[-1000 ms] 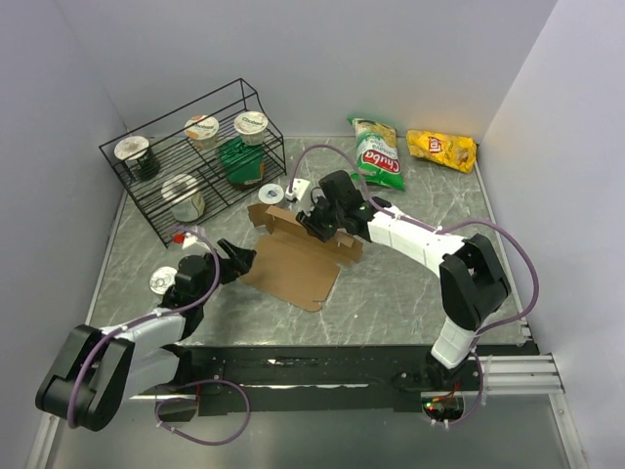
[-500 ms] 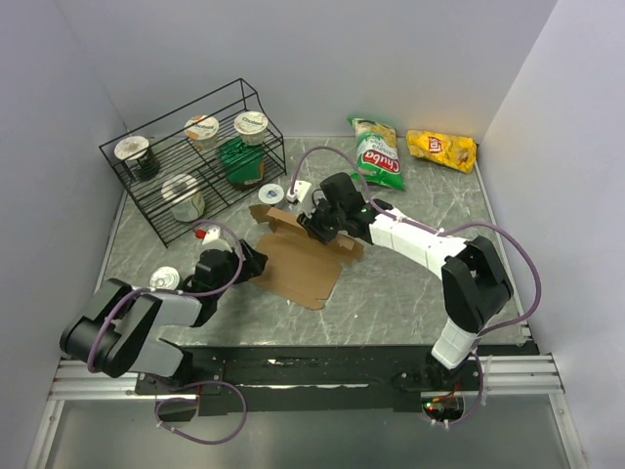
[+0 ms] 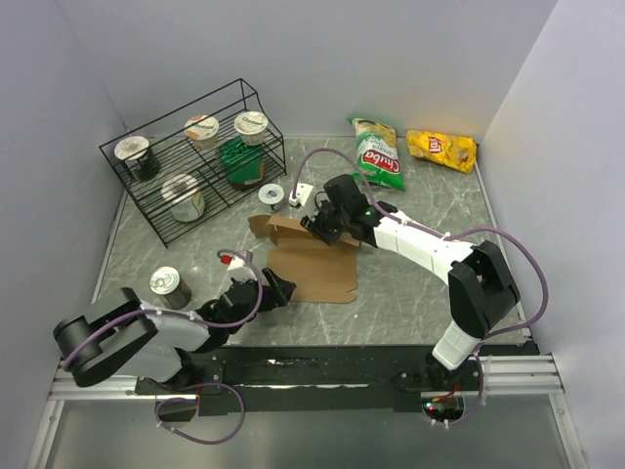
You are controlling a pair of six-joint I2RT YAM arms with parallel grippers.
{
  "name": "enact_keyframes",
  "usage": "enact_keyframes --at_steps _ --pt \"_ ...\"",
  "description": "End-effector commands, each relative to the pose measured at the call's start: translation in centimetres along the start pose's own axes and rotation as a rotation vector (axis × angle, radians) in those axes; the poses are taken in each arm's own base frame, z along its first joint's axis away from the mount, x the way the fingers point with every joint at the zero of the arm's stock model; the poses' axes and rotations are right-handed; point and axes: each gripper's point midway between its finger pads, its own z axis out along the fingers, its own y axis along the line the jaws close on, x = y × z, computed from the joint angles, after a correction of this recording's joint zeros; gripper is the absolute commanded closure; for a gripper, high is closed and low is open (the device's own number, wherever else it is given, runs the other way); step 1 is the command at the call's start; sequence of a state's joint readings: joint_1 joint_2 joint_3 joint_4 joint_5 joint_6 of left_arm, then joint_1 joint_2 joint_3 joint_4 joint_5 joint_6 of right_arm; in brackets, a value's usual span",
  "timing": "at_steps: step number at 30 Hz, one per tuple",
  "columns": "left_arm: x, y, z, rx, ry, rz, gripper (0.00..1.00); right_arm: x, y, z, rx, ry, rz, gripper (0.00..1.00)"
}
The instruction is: Fold the paper box
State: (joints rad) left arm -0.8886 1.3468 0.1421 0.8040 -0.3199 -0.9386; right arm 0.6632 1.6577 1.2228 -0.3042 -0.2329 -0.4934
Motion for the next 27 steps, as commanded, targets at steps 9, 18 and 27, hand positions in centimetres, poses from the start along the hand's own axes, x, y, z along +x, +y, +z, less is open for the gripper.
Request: enact_keyframes --at_steps 9,18,27 --pt "-6.4 -2.2 -4.4 0.021 -0.032 0.042 0.02 0.4 1.7 -0.2 -0.048 0.029 0.035 0.70" --pt "-18.7 -0.7 -1.3 0.075 -0.118 0.158 0.04 0.6 1.8 -0.3 -0.057 0.035 0.038 0.70" --pt "-22.3 2.9 5.1 0.008 -0.138 0.204 0.06 0.9 2.3 -0.4 -0.080 0.033 0.046 0.70"
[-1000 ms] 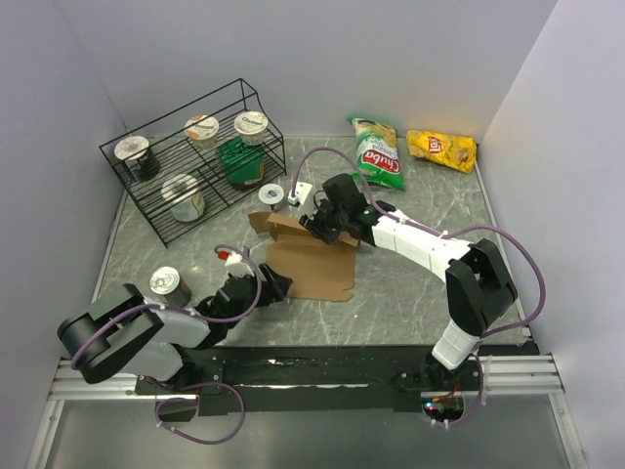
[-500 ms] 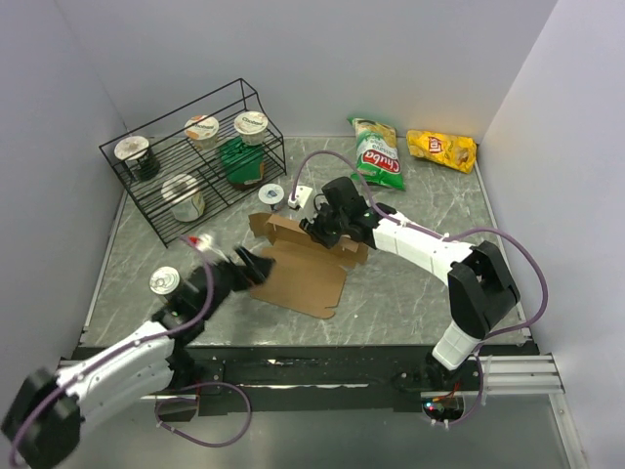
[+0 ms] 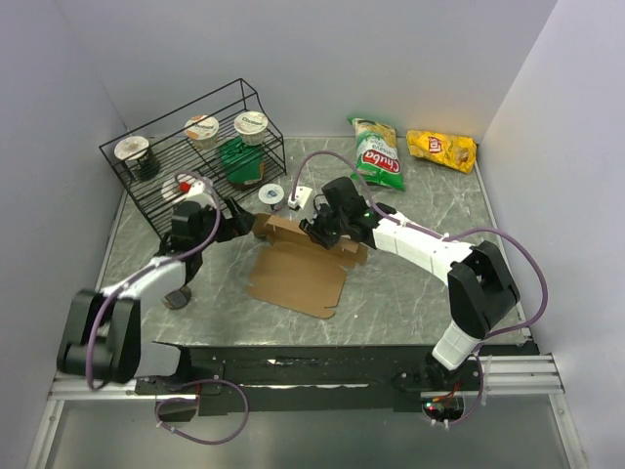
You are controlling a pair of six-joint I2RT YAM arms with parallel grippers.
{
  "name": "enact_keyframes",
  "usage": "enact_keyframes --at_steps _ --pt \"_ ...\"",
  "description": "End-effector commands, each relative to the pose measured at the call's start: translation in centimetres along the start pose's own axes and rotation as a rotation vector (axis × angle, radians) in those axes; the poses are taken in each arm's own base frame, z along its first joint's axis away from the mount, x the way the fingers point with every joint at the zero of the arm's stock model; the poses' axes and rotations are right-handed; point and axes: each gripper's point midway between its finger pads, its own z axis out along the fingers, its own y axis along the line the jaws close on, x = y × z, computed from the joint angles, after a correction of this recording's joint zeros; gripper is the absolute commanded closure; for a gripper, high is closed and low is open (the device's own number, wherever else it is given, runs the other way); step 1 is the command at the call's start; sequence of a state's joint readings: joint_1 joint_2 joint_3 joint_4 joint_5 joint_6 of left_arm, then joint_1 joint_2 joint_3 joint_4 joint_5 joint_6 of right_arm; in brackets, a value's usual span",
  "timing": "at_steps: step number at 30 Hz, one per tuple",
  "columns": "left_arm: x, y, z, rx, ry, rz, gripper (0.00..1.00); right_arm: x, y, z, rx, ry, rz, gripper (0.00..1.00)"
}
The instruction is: Fold the paper box
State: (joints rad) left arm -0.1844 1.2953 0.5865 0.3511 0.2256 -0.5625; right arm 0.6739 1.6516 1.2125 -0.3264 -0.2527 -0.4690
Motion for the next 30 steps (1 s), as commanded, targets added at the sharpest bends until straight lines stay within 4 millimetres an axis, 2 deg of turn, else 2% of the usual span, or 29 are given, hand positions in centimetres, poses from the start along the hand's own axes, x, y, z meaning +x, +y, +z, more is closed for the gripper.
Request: enact_keyframes --at_steps 1,5,10,13,16,17,18,20,24,28,30 --pt "-2.9 -0.6 2.8 0.065 -0.063 0.081 0.06 0.6 1.1 -0.1 -0.047 0.023 0.025 0.70" --pt "-4.3 -0.5 3.7 0.089 -0.117 0.069 0.06 1.0 1.3 0.1 -0.054 0.032 0.027 0.70" --pt "-6.6 -2.7 2.7 0.184 -0.193 0.083 0.04 1.3 1.0 0.2 -0.040 0.045 0.027 0.70" --pt "-7.8 -2.6 2.5 0.206 -0.218 0.055 0.02 1.4 1.0 0.2 -0.039 0.046 0.028 0.70" --pt "-7.1 -0.9 4.2 0.157 -0.142 0.022 0.04 1.3 1.0 0.3 -0.042 0.047 0.030 0.70" --pt "-5.8 0.2 5.5 0.136 -0.086 0.028 0.06 1.3 1.1 0.3 -0.044 0.047 0.032 0.70" --pt "-5.8 0.3 6.1 0.133 -0.066 0.033 0.07 1.3 1.1 0.3 -0.045 0.045 0.032 0.70" --pt "-4.1 1.3 7.1 0.118 -0.017 0.019 0.10 1.3 1.1 0.3 -0.047 0.046 0.029 0.70" --pt "-2.2 3.1 7.6 0.069 0.026 0.011 0.11 1.3 1.1 0.1 -0.040 0.046 0.029 0.70" --pt "0.0 3.4 7.3 0.075 0.083 0.001 0.16 1.1 1.1 0.1 -0.044 0.043 0.028 0.69" --pt "0.3 3.2 6.8 0.075 0.082 0.005 0.17 1.1 1.0 0.1 -0.040 0.041 0.029 0.70"
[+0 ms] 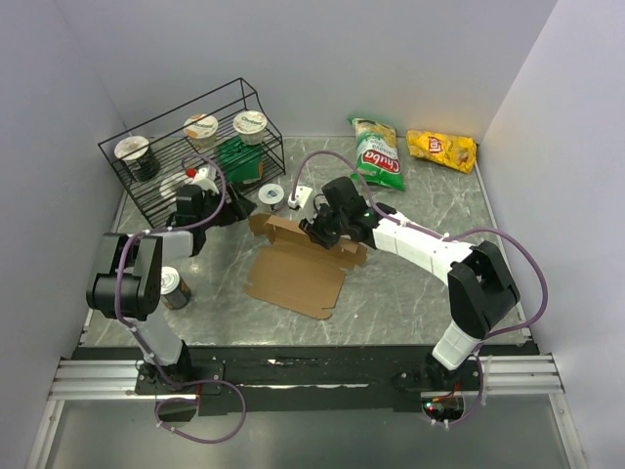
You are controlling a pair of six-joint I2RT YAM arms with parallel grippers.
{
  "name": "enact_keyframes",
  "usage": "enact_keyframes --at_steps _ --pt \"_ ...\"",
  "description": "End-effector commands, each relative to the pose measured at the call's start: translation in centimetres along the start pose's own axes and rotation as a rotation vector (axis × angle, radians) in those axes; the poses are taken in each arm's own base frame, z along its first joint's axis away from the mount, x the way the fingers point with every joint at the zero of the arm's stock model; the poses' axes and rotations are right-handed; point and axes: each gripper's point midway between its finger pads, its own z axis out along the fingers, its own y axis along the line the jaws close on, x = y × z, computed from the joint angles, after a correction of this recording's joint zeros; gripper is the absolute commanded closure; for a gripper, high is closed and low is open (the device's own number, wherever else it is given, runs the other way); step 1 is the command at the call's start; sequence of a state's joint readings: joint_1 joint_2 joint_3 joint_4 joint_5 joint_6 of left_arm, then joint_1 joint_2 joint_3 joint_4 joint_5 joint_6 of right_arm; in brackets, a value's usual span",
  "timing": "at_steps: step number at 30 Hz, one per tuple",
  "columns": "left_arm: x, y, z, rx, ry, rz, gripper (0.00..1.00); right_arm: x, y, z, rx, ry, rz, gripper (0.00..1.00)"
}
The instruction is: Fold the paper box
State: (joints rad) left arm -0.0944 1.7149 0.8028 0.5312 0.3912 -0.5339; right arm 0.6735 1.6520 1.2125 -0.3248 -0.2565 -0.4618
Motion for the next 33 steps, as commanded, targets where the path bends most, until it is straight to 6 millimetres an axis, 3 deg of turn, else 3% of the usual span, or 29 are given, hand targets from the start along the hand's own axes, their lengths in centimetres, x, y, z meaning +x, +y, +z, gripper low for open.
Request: enact_keyframes --at_steps 1,9,15,23,33 --pt "2.0 -0.2 -1.1 0.015 0.044 0.012 0.18 1.2 0.9 0.1 -0.038 0.045 0.022 0.70" --pt "5.3 -1.9 -2.9 0.066 0.089 0.031 0.20 0.9 0.8 -0.2 -0.031 0.037 0.021 0.70" --pt "6.9 -3.5 -2.8 0.143 0.101 0.089 0.21 0.8 1.0 0.0 -0.040 0.032 0.024 0.70" --pt "7.0 -4.9 -2.5 0.218 0.083 0.157 0.23 0.8 0.9 -0.2 -0.032 0.028 0.024 0.70" --pt "6.5 -6.4 -4.2 0.254 0.064 0.167 0.31 0.7 1.0 -0.3 -0.032 0.022 0.026 0.69"
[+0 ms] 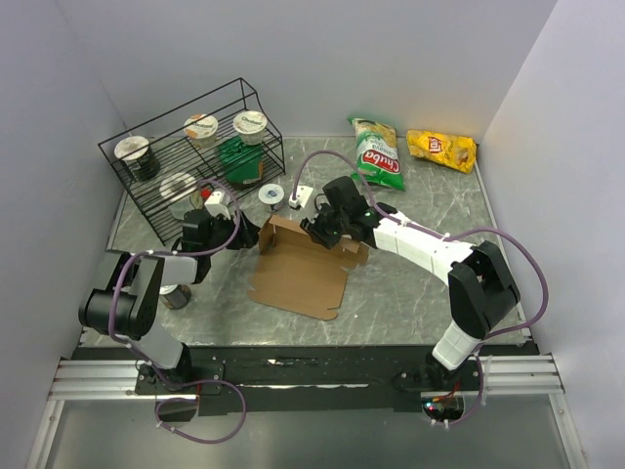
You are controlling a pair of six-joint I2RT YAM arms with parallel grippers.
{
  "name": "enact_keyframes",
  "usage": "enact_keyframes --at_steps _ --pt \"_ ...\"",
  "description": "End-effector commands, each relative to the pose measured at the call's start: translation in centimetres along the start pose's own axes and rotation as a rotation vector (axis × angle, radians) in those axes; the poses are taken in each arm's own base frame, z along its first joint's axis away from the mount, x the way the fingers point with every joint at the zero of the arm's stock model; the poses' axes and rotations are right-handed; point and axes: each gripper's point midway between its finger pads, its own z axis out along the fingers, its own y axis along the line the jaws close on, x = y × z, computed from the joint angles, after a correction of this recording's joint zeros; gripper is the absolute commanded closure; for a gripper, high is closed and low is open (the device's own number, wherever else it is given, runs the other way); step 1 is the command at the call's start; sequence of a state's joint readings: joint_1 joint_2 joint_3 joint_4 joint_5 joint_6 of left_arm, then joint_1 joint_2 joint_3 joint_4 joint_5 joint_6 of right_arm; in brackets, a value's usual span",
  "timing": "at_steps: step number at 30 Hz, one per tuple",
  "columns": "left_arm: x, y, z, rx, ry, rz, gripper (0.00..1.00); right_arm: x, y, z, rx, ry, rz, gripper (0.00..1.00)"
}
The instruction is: Fold the paper box
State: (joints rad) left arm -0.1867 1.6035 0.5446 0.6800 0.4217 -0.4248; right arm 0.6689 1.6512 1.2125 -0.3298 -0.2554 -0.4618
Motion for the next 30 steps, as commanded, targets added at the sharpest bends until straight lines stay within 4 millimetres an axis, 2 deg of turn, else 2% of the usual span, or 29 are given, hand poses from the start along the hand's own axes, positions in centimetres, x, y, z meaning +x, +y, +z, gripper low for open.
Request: enact_keyframes --at_steps 1,8,10,11,12,14,17,21,24,26,30 --pt "-1.0 -4.5 -0.5 0.173 -0.007 0.002 0.33 0.6 1.1 -0.2 -0.034 0.019 0.023 0.69" --pt "-1.3 -6.4 -0.4 0.248 0.000 -0.087 0.42 0.8 0.9 0.0 -0.025 0.026 0.024 0.69" --pt "-1.6 -7.1 -0.6 0.282 -0.014 -0.103 0.42 0.7 1.0 0.0 -0.026 0.022 0.023 0.69" --pt "-1.7 -7.0 -0.7 0.273 -0.021 -0.108 0.34 0.8 0.9 -0.1 -0.021 0.028 0.025 0.69" --pt "-1.5 -5.9 -0.6 0.217 -0.033 -0.124 0.26 0.8 0.8 -0.1 -0.019 0.027 0.026 0.69" --pt "-1.7 -5.2 -0.8 0.181 -0.051 -0.123 0.13 0.8 0.8 -0.2 -0.018 0.028 0.025 0.69" --pt "-1.6 -4.1 -1.3 0.144 -0.075 -0.153 0.07 0.8 0.8 -0.2 -0.016 0.024 0.024 0.69" --pt "-2.1 -4.0 -1.7 0.156 -0.093 -0.137 0.10 0.6 0.9 -0.3 -0.018 0.018 0.023 0.69" --pt "-1.2 -2.4 -1.3 0.078 -0.059 -0.142 0.12 0.7 0.9 -0.3 -0.018 0.018 0.024 0.69" --pt "-1.4 -1.1 -2.0 0.014 -0.108 -0.168 0.09 0.7 0.9 -0.3 -0.016 0.017 0.025 0.69" --pt "-2.1 0.1 -3.7 -0.006 -0.190 -0.239 0.03 0.8 0.9 -0.3 -0.015 0.017 0.025 0.69"
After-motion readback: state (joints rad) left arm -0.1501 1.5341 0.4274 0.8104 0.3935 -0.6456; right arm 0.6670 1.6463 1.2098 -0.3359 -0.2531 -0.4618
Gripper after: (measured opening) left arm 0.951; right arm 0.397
